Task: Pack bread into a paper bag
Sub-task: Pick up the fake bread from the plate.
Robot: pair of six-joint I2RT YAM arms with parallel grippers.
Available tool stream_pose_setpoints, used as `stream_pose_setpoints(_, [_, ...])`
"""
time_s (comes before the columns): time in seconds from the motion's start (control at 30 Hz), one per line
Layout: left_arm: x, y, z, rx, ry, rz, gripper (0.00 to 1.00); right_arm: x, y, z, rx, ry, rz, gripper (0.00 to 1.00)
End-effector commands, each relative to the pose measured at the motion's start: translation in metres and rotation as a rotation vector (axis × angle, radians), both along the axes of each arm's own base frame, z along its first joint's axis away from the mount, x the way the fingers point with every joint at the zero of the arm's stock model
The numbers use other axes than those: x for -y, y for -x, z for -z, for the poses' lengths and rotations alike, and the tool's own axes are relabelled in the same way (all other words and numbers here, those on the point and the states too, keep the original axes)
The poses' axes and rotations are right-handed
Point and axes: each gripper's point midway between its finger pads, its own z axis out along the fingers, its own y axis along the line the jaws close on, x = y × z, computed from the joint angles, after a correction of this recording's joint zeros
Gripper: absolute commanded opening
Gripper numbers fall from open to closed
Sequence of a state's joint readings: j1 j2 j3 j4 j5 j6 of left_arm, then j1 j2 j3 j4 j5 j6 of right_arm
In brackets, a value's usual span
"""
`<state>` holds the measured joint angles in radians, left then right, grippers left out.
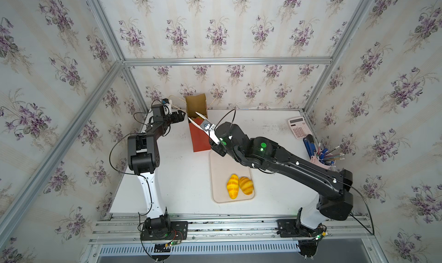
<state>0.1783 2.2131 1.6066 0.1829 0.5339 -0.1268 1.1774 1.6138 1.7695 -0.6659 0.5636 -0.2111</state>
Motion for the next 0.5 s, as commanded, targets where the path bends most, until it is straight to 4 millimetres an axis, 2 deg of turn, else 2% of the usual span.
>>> stream_pose_setpoints(0.0, [0.0, -0.003, -0.017, 0.04, -0.011, 0.004, 0.9, 0.046, 0.021, 0.024, -0.085, 0.067, 0.192, 0.42])
stream_pose_setpoints(0.2, [0.002, 0.002, -0.018, 0.041, -0.007, 0.001, 0.9, 0.09, 0.059, 0.075, -0.251, 0.03, 0.325, 0.45])
stream_pose_setpoints(0.33, [0.004, 0.006, -0.02, 0.036, -0.012, 0.005, 0.9, 0.106, 0.08, 0.118, -0.372, -0.009, 0.365, 0.45])
stream_pose_setpoints(0.4, [0.004, 0.008, -0.021, 0.036, -0.016, 0.005, 0.89, 0.112, 0.088, 0.13, -0.408, -0.008, 0.387, 0.46])
stream_pose_setpoints(0.47, [0.005, 0.009, -0.023, 0.036, -0.018, 0.008, 0.89, 0.108, 0.098, 0.141, -0.45, -0.008, 0.373, 0.48])
